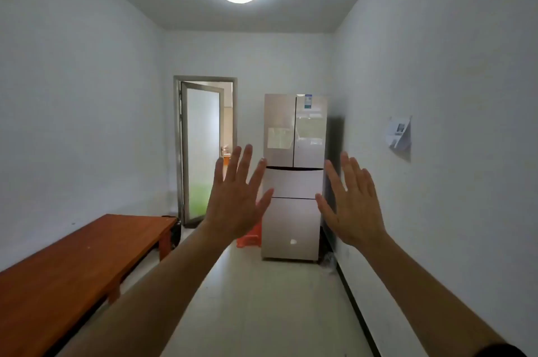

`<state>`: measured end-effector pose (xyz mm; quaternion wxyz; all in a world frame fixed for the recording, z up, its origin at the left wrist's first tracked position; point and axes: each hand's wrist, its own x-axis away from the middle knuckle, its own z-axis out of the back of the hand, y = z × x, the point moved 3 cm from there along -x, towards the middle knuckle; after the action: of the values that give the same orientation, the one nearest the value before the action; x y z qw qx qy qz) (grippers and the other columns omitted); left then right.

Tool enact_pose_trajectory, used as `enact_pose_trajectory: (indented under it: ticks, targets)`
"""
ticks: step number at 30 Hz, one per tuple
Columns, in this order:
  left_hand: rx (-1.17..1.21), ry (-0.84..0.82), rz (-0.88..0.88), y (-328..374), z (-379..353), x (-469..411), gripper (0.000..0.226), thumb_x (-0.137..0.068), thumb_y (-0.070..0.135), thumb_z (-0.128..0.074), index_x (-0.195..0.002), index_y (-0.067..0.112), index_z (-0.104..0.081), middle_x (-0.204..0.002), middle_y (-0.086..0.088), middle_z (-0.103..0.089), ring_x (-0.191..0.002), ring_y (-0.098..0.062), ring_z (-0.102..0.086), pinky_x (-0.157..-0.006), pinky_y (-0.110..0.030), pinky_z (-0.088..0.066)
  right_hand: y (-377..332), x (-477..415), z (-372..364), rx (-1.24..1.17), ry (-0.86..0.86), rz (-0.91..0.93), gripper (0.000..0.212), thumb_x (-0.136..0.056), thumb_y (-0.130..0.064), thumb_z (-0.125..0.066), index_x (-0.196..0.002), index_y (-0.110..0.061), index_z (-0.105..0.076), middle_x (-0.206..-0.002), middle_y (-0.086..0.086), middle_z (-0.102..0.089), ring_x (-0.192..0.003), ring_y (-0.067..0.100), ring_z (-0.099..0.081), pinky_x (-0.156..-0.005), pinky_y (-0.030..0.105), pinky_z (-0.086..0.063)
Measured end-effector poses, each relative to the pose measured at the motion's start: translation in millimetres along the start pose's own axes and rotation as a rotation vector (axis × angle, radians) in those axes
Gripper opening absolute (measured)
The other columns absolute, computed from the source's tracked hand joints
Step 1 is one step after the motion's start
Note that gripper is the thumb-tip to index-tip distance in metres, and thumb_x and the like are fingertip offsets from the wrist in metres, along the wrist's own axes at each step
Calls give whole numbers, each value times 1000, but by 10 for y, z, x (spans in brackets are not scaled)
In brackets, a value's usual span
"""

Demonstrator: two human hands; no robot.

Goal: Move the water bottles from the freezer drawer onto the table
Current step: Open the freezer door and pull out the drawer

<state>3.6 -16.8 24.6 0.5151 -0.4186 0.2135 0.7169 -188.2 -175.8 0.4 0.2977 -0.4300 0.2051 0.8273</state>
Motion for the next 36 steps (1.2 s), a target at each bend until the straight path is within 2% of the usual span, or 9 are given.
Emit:
enact_pose_trajectory:
  ticks: [3,6,9,14,18,23,28,32,36]
  targets:
    - [30,-35,45,-117,-313,-42,73,-98,64,-14,-155,22,-32,-165,-13,-13,-153,-33,-8,-120,-55,-6,-73,-82,-290,78,-56,51,74,-99,-63,-24,-160,-24,-10,-167,12,4,-154,30,1,-124,51,-7]
    - [61,-48,96,-277,-646,-170,74,-97,64,-11,-156,22,-29,-166,-11,-10,-153,-30,-2,-119,-51,1,-35,-139,-614,79,-60,18,74,-99,-63,-25,-160,-24,-11,-167,11,2,-154,30,-1,-124,50,-6]
    - [81,-64,120,-316,-1023,-260,72,-98,61,-15,-154,20,-31,-165,-12,-15,-153,-31,-7,-119,-53,-5,91,-151,-967,67,-59,-15,74,-99,-60,-31,-160,-23,-12,-167,13,-1,-154,32,-4,-123,52,-12]
    - [97,-168,90,-175,-1987,-454,73,-97,61,-16,-157,20,-23,-166,-12,-7,-154,-31,0,-120,-53,-3,479,-169,-1704,45,-115,-9,74,-98,-62,-27,-159,-22,-16,-167,14,-5,-153,33,-8,-122,55,-16]
    - [126,-216,144,-5,-2967,-901,77,-95,64,-10,-158,20,-16,-167,-11,-4,-154,-29,2,-121,-53,-3,1078,-412,-2508,43,-162,-55,76,-97,-63,-24,-160,-21,-16,-167,15,-5,-153,33,-9,-122,55,-16]
    - [106,-342,170,50,-4035,-1420,77,-95,65,-12,-159,22,-5,-167,-9,8,-153,-28,11,-122,-54,-1,1671,-948,-3480,16,-232,-34,81,-95,-65,-26,-160,-22,-6,-166,18,-5,-152,37,-14,-121,55,-16]
    - [105,-365,207,-249,-4803,-1711,79,-93,66,-11,-159,23,-7,-167,-10,4,-153,-29,6,-121,-55,-5,1850,-1353,-4487,-63,-314,-74,84,-94,-63,-36,-160,-23,-5,-167,15,1,-153,33,-6,-122,54,-13]
    - [108,-378,259,-581,-5585,-1911,86,-88,71,-2,-159,23,-8,-167,-10,1,-154,-29,3,-122,-54,-7,1856,-1594,-5407,-90,-386,-23,82,-95,-65,-32,-160,-23,-4,-167,15,1,-153,33,-6,-122,54,-13]
    - [170,-379,354,-935,-6474,-2144,82,-91,68,-9,-159,23,-7,-167,-8,1,-154,-27,3,-122,-54,-8,1911,-1950,-6367,-98,-427,-32,81,-95,-64,-32,-159,-25,-2,-167,15,3,-154,31,-3,-123,53,-10]
